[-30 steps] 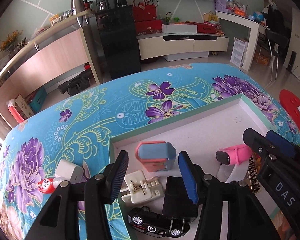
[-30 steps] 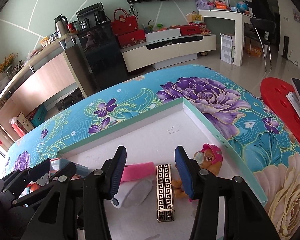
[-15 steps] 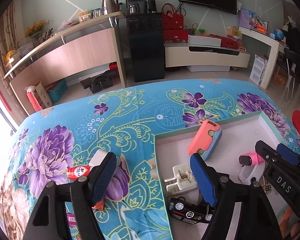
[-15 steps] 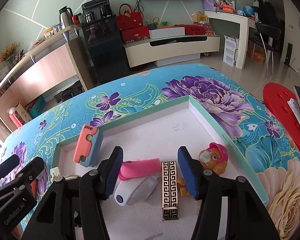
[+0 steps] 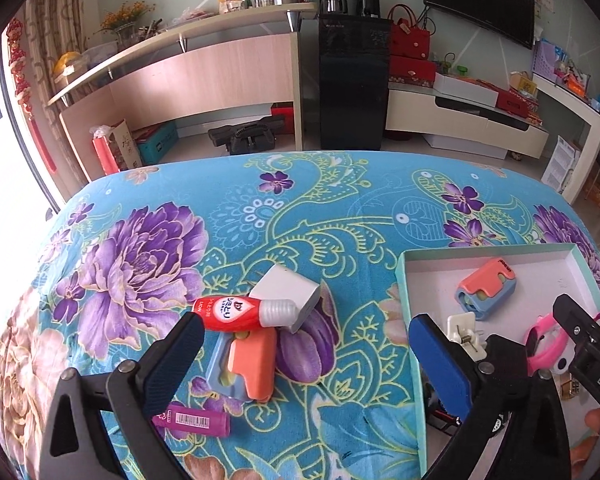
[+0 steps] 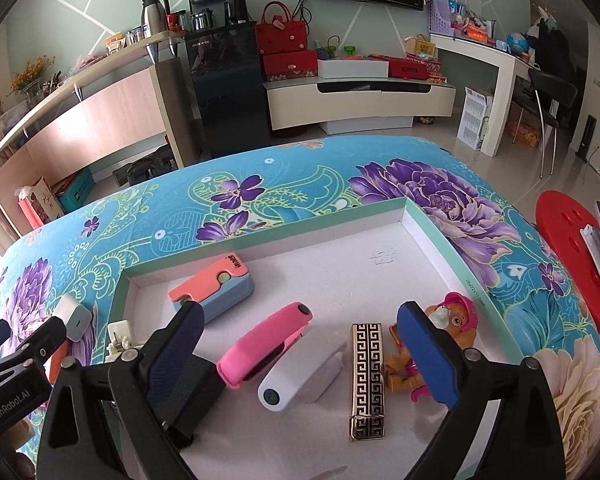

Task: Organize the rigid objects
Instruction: 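Carry the watch band and case into the tray and release both, then move both tools back toward the remaining items on the bed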

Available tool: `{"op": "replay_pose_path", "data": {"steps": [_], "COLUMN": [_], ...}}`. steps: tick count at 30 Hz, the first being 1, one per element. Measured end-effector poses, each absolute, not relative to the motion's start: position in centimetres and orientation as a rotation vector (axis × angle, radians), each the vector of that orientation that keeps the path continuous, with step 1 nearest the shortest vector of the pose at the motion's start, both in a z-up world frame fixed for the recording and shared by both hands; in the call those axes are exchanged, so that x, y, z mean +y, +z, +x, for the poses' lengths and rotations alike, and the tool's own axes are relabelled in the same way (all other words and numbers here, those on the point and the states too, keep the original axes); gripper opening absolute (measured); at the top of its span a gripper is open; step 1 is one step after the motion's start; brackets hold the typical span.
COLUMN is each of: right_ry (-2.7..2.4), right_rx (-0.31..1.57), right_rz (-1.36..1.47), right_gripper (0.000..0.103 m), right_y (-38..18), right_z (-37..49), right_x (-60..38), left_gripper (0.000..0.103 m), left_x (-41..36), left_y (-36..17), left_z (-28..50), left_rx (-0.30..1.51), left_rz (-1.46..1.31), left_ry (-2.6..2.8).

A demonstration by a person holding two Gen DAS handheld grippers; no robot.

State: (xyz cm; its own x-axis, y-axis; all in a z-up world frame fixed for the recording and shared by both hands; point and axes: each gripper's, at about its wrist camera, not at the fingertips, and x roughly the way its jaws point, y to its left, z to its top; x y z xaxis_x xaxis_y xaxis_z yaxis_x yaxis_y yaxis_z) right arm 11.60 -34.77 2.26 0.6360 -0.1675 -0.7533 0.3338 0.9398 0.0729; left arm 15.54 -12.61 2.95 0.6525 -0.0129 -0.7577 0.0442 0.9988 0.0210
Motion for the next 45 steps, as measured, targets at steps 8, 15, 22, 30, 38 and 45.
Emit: {"op": "replay_pose_path", "data": {"steps": [8,15,22,30,38,45], "right_ry": [-0.263,-0.119,-0.01,0.131,0.194,0.199], "right_rx": [0.79,0.715,0.739,0.792,0.845,0.872], "right_rz": [0.214,0.212,0.152,0.142,0.105,0.111], "right_gripper": [0.097,0.097,0.097,0.097,0.097,0.097], "right_y": [3.4,5.4,5.2,3.9,2.7,1.9], "right_z": [11.6,11.7,12.7,13.5,13.8,14.0], "right_x": [-33.4,-29.4,-24.5,-19.4,-16.2,-15.7], "left_gripper": [0.103,0.103,0.103,0.103,0.103,0.103], "left_x": [-7.3,-2.5,0.3,2.3,3.4,3.2], "left_y": [3.5,3.9,3.4,2.0,0.6,-0.3], "left_z": [14.7,13.6,12.8,12.0,11.3,11.5], "left_rx": [0.855,0.845,0.867,0.911,0.954,0.987], "left_rz": [-0.031,-0.066,-0.116,-0.145,-0.168,-0.172], "left_ry": [0.074,0.173,0.2,0.233,0.238,0.197]}}
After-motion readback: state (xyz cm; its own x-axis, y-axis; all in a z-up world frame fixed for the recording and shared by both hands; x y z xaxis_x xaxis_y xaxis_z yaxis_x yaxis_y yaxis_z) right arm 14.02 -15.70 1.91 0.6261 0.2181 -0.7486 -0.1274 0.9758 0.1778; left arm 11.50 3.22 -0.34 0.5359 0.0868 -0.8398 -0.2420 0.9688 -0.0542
